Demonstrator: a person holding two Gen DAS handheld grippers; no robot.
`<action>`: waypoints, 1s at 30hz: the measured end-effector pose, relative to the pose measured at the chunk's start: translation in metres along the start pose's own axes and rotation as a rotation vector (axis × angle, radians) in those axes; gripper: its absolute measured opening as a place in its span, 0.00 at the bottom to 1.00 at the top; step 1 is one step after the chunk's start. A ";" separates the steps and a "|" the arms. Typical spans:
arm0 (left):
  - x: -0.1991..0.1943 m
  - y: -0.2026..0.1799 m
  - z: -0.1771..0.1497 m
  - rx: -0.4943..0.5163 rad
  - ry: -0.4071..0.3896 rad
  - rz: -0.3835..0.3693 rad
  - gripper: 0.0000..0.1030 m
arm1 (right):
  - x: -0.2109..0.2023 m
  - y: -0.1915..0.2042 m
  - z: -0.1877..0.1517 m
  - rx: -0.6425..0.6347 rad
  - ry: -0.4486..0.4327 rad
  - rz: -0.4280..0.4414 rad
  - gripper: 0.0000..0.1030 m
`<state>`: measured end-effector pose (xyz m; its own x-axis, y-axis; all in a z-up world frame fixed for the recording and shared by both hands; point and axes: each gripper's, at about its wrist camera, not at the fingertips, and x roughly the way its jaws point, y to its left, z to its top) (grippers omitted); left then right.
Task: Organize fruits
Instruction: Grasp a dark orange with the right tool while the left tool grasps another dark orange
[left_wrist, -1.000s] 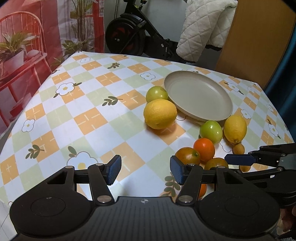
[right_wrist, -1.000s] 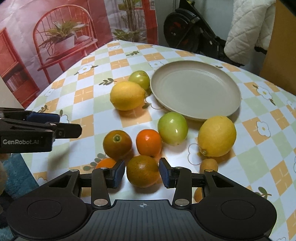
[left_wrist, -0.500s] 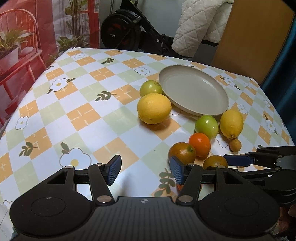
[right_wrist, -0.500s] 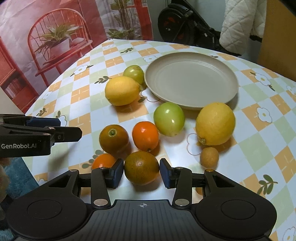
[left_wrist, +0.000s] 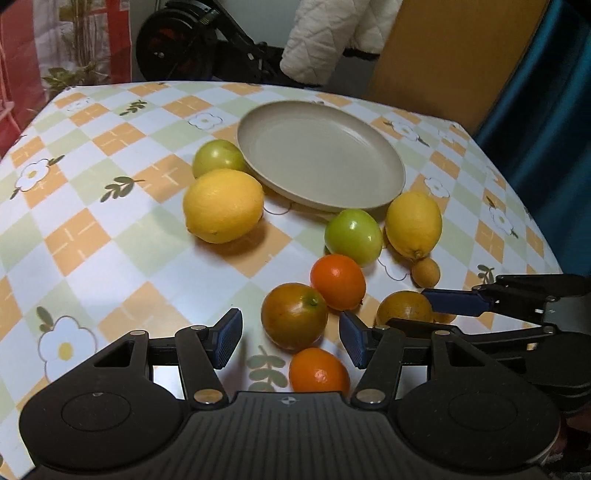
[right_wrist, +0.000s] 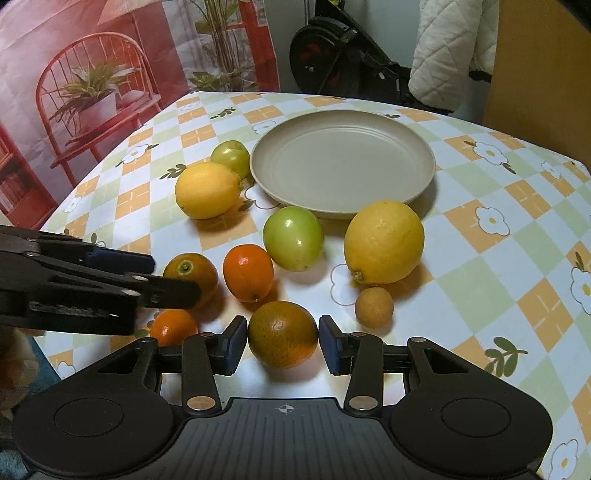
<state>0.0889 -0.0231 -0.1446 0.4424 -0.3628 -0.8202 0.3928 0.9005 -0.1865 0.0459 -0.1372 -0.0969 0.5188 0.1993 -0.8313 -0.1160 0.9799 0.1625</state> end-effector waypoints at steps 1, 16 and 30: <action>0.004 0.000 0.000 0.001 0.006 0.001 0.59 | 0.000 0.000 0.000 -0.002 0.000 -0.001 0.38; 0.014 0.008 -0.003 -0.025 0.008 0.007 0.44 | -0.001 -0.001 -0.003 0.023 0.005 0.000 0.39; -0.010 0.010 -0.003 -0.025 -0.052 0.037 0.44 | -0.007 -0.005 -0.006 0.037 -0.019 0.012 0.38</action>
<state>0.0858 -0.0099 -0.1396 0.4975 -0.3408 -0.7977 0.3552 0.9190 -0.1711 0.0379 -0.1431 -0.0950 0.5334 0.2112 -0.8190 -0.0909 0.9770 0.1927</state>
